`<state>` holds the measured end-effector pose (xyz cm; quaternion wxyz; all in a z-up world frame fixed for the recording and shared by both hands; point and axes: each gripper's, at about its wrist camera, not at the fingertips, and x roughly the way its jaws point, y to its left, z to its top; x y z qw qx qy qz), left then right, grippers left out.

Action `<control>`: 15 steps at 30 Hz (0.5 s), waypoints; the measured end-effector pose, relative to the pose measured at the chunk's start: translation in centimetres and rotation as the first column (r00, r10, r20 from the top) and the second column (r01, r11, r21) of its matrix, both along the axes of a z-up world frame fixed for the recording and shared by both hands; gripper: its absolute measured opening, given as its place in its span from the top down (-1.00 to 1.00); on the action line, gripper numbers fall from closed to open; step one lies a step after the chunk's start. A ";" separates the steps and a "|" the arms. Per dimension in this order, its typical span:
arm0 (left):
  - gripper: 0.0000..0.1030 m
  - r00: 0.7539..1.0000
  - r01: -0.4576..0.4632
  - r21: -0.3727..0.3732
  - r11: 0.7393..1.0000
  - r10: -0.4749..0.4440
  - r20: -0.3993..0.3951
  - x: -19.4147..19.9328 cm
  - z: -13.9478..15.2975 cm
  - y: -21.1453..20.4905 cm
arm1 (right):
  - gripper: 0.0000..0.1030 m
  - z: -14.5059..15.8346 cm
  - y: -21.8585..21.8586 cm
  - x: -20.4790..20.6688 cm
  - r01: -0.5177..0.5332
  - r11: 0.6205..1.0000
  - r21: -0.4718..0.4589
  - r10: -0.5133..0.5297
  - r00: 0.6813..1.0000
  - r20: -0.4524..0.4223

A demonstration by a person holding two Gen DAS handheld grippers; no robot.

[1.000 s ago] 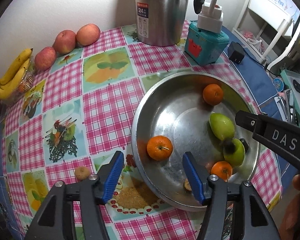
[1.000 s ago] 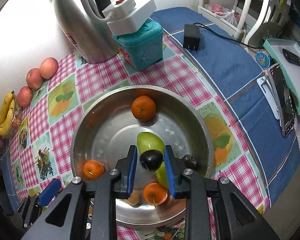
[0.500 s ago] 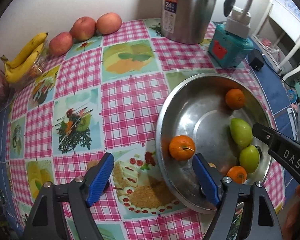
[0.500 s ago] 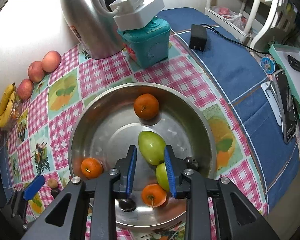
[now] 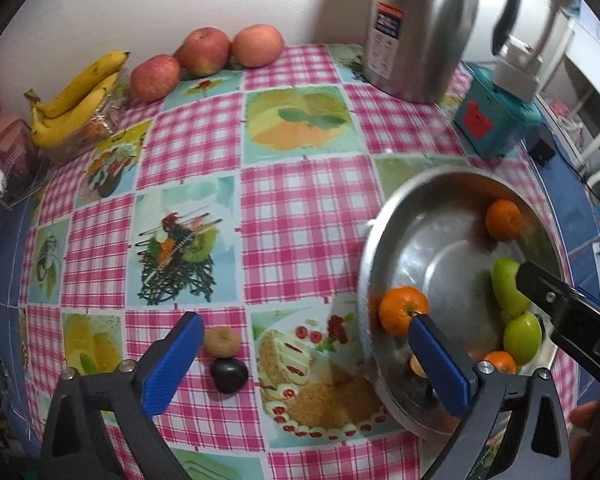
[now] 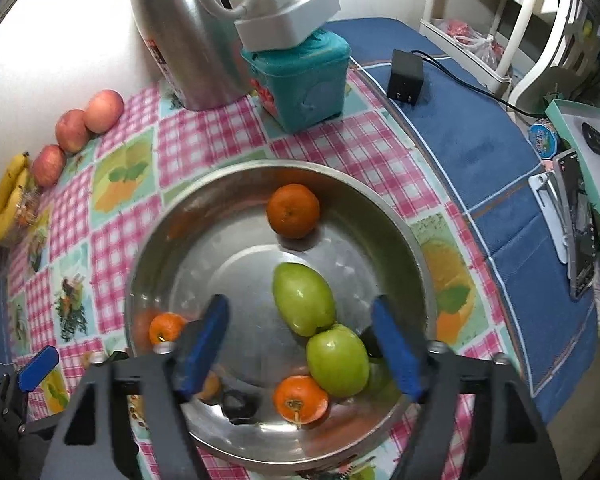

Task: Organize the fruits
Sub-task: 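Open both tools, dropping the kiwi and plum into the plate, then withdraw both tools from the plate toward the remaining plum and brown fruit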

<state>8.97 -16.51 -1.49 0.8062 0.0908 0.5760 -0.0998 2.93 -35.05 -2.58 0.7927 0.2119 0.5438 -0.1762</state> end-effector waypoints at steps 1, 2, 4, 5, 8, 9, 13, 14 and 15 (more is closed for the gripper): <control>-1.00 1.000 -0.010 -0.005 1.000 0.010 0.006 0.1 0.1 0.3 | -0.77 0.1 0.0 0.0 0.002 1.000 -0.001 -0.002 1.000 0.011; -1.00 1.000 -0.020 -0.010 1.000 0.021 0.010 0.2 0.1 0.5 | -0.80 0.2 0.1 0.0 0.003 1.000 -0.005 -0.003 1.000 0.018; -1.00 0.999 -0.043 -0.025 0.999 0.044 0.010 0.4 0.2 1.2 | -0.81 0.3 0.2 0.0 0.005 1.000 -0.016 -0.005 1.000 0.022; -1.00 0.999 -0.053 -0.032 0.998 0.054 0.010 0.5 0.2 1.5 | -0.81 0.3 0.2 0.0 0.006 1.000 -0.016 -0.006 1.000 0.022; -1.00 0.997 -0.080 -0.047 0.996 0.080 0.008 0.8 0.3 2.2 | -0.81 0.2 0.1 0.0 0.012 1.000 -0.008 -0.012 1.000 0.021; -1.00 0.996 -0.087 -0.049 0.995 0.088 0.010 0.8 0.3 2.5 | -0.81 0.2 0.1 0.0 0.014 1.000 -0.007 -0.014 1.000 0.019; -1.00 0.994 -0.105 -0.052 0.993 0.106 0.016 1.0 0.5 3.2 | -0.81 0.1 0.2 0.1 0.014 1.000 -0.008 -0.013 1.000 0.014; -1.00 0.994 -0.107 -0.048 0.993 0.108 0.017 1.1 0.5 3.4 | -0.81 0.1 0.2 0.1 0.012 1.000 -0.007 -0.012 1.000 0.012; -1.00 0.994 -0.107 -0.043 0.993 0.108 0.018 1.1 0.6 3.5 | -0.81 0.1 0.2 0.1 0.012 1.000 -0.007 -0.011 1.000 0.011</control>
